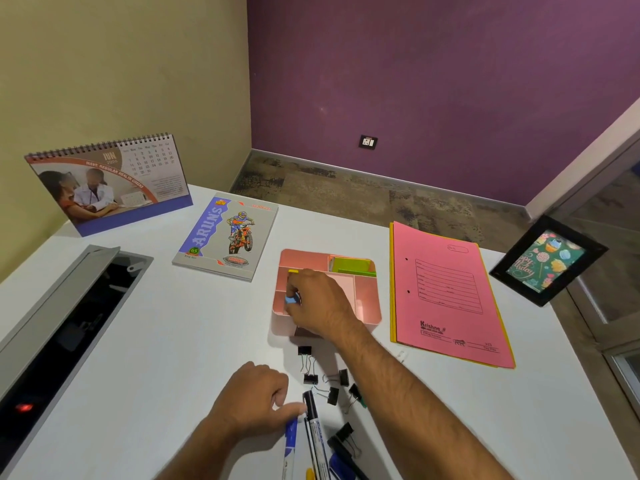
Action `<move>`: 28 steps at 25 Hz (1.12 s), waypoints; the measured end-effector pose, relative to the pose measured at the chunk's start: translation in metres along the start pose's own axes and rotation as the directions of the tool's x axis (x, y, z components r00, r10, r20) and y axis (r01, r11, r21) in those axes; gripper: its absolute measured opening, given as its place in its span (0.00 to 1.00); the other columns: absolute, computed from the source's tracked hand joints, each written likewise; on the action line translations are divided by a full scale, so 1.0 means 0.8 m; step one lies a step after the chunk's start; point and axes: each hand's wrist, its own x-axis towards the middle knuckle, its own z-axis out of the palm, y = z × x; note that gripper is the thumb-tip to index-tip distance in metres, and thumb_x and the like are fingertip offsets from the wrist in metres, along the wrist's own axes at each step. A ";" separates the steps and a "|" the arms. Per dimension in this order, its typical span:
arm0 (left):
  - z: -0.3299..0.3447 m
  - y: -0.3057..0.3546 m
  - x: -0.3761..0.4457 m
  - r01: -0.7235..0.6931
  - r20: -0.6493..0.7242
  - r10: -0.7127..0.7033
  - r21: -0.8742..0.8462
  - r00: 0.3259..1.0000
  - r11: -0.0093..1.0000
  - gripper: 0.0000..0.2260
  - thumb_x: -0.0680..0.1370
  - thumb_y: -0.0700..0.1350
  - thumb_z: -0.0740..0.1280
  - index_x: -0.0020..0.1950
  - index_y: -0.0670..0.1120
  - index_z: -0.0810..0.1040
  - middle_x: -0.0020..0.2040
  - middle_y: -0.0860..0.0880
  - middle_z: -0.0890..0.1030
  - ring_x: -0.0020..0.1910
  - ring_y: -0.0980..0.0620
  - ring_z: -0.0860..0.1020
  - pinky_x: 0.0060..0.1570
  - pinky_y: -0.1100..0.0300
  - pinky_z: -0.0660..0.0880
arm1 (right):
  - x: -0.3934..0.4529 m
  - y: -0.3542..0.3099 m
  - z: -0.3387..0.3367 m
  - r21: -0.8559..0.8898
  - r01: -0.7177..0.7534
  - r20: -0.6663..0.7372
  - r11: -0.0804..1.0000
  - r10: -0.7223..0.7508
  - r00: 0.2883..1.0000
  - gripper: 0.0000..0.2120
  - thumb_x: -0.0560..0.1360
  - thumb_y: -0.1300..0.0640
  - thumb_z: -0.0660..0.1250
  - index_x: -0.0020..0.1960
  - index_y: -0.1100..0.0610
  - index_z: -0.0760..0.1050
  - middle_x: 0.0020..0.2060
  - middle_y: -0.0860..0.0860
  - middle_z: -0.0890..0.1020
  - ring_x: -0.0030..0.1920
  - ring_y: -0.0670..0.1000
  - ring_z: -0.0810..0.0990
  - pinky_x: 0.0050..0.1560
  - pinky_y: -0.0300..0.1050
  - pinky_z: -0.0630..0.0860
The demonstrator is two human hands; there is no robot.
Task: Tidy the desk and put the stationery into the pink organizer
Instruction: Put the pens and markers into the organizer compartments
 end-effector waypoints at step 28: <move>-0.058 0.100 -0.016 -0.016 -0.421 -0.092 -0.247 0.903 0.969 0.09 0.73 0.54 0.73 0.42 0.49 0.83 0.34 0.52 0.84 0.31 0.55 0.77 0.32 0.64 0.73 | -0.150 0.012 -0.009 0.669 -0.258 -0.059 0.697 0.396 0.917 0.06 0.66 0.55 0.77 0.43 0.51 0.85 0.35 0.46 0.85 0.37 0.43 0.84 0.40 0.40 0.83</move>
